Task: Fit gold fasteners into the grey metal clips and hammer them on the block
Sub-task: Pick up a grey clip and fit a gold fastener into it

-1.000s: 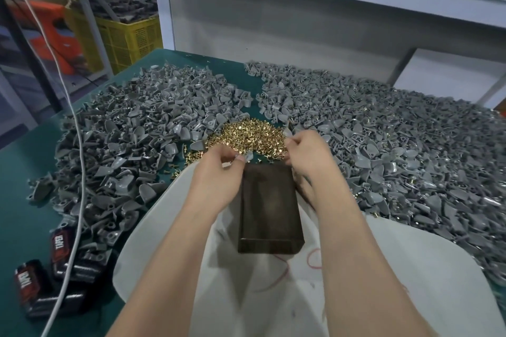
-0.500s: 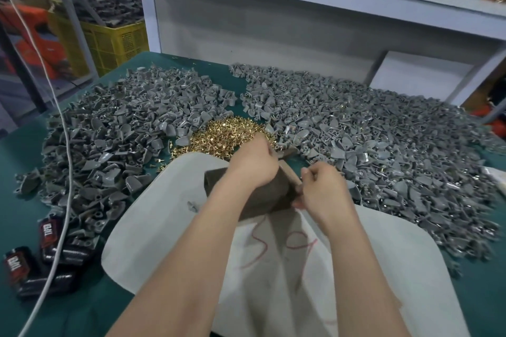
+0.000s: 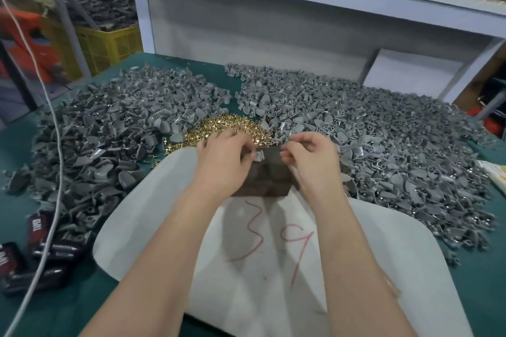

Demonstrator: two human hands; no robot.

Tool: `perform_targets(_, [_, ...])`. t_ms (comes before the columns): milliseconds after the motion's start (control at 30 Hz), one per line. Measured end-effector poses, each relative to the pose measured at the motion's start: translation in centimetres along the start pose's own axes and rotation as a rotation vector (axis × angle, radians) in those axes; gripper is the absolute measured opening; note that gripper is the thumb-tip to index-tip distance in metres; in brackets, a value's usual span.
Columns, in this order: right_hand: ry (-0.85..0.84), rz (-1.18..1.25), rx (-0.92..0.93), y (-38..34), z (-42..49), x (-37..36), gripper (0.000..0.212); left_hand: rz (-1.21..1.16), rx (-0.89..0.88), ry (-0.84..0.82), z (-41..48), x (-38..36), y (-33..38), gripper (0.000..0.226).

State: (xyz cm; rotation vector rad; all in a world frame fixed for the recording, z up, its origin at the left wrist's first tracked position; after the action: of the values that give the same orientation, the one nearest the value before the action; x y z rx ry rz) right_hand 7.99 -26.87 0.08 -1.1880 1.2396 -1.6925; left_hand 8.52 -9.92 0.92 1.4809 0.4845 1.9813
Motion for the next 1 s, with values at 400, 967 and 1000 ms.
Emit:
perform_targets(400, [-0.074, -0.316, 0.268, -2.1, -1.3, -3.0, 0.015, -0.169, 0.069, -0.015, -1.2, 0.6, -0.7, 0.005])
perform_targets(967, [-0.189, -0.973, 0.368, -4.6, -1.9, -5.9, 0.011, -0.156, 0.050, 0.031, -0.8, 0.6, -0.9, 0.010])
perform_targets(1000, [-0.203, -1.013, 0.375, -4.8, -1.9, -6.2, 0.009, -0.149, 0.041, 0.037, -0.8, 0.6, -0.9, 0.010])
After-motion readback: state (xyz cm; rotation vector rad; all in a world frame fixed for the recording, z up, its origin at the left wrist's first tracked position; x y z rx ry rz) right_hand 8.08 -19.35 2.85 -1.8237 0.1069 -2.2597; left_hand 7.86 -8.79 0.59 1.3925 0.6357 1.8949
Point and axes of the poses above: each hand's wrist, its own z-axis towards the middle knuckle, its own x-axis out of the back of the hand, y = z × x, the point moved 10 cm from there along z, towards the middle knuckle, and after that the axes turned 8 degrees about -z, right-handed, at the moved point
